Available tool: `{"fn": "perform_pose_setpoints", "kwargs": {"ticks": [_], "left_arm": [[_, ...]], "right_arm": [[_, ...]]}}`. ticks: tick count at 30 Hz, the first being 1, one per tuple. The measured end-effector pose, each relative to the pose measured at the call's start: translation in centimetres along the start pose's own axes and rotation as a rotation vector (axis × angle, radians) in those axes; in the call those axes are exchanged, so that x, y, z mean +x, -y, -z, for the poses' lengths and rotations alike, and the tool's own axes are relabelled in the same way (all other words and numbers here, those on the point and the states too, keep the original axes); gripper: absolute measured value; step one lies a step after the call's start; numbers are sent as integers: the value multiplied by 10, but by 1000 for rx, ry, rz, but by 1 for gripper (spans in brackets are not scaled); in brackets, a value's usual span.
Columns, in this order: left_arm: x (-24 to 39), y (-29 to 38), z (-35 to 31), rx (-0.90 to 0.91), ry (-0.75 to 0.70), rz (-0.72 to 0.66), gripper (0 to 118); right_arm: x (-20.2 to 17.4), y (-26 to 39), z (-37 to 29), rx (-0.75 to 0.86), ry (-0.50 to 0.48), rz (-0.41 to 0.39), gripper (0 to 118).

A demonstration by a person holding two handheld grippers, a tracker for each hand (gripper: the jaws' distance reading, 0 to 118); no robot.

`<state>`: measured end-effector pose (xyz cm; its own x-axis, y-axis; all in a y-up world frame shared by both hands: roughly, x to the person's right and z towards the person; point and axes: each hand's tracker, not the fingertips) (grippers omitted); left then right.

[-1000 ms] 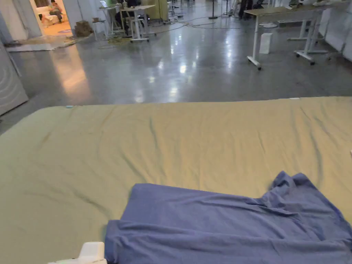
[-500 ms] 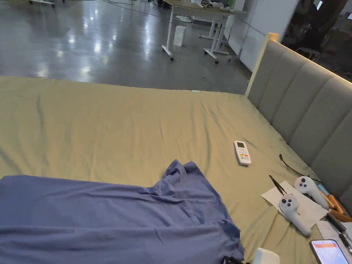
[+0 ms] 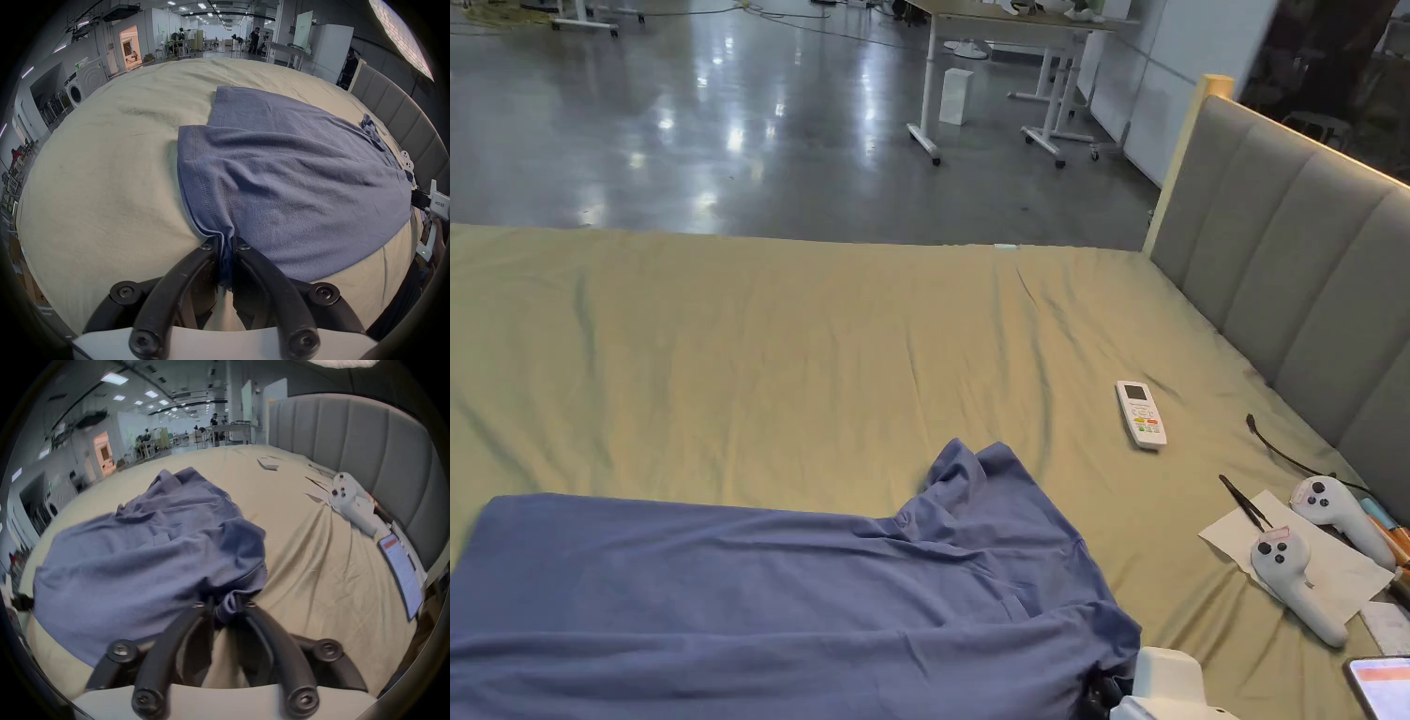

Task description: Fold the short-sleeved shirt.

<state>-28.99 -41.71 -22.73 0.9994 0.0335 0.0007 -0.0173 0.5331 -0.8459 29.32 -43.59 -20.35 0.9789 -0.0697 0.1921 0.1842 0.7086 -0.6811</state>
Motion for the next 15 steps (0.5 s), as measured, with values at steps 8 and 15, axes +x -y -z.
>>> {"fn": "perform_pose_setpoints", "kwargs": {"ticks": [8, 15], "left_arm": [[6, 13, -49, 156, -27, -39, 10], [15, 33, -120, 243, 35, -114, 10]], "right_arm": [[31, 2, -44, 116, -53, 144, 3], [36, 19, -92, 135, -43, 180, 3]]}}
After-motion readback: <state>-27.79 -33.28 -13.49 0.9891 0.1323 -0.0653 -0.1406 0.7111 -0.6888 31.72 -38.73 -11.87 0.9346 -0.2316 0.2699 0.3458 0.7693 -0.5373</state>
